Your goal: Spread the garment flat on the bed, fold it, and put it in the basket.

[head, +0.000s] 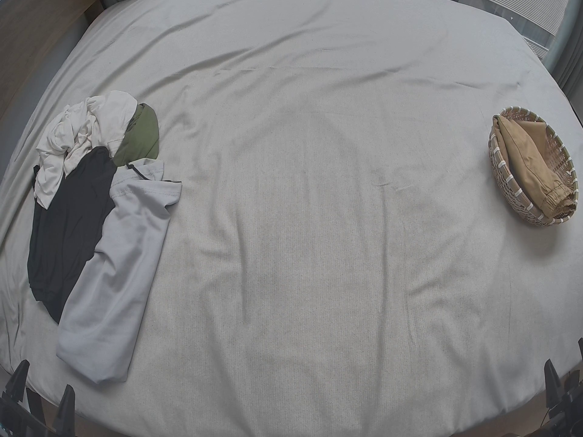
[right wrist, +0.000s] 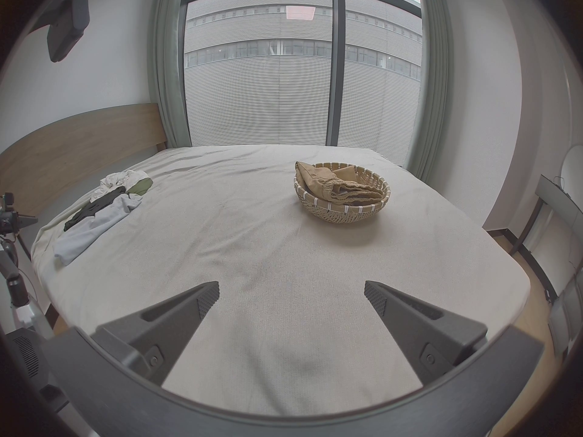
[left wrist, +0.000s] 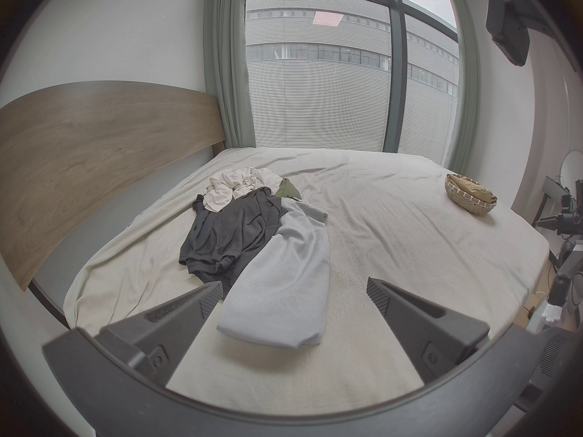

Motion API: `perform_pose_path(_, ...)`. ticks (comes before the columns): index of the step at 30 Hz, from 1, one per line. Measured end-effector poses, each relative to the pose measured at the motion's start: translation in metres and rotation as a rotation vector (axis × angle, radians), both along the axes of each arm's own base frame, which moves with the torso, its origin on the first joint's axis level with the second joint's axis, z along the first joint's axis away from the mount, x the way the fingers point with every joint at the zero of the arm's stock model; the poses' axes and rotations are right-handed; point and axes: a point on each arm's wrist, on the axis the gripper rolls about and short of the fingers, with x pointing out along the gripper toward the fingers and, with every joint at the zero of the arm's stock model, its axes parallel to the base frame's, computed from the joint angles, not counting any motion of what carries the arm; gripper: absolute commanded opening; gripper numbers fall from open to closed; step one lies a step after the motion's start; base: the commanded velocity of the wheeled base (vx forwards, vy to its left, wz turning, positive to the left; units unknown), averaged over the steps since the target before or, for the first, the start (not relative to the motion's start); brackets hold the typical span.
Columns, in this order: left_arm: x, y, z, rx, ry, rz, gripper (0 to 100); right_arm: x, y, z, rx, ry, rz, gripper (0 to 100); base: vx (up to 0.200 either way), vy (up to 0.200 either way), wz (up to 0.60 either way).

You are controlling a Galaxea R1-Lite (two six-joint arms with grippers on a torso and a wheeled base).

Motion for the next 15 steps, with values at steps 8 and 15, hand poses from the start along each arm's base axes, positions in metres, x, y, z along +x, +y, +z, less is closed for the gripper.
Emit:
perform_pose_path(8, 0.0, 0.0, 0.0, 0.0, 0.0, 0.0, 100, 0.0, 0.0, -0.0001, 0.021, 0.001, -0.003, 100, 0.0, 0.0, 0.0)
perform_pose_path(15, 0.0, 0.0, 0.0, 0.0, 0.0, 0.0, 100, 0.0001, -0.0001, -0.0002, 0.019, 0.002, -0.006, 100, 0.0, 0.0, 0.0)
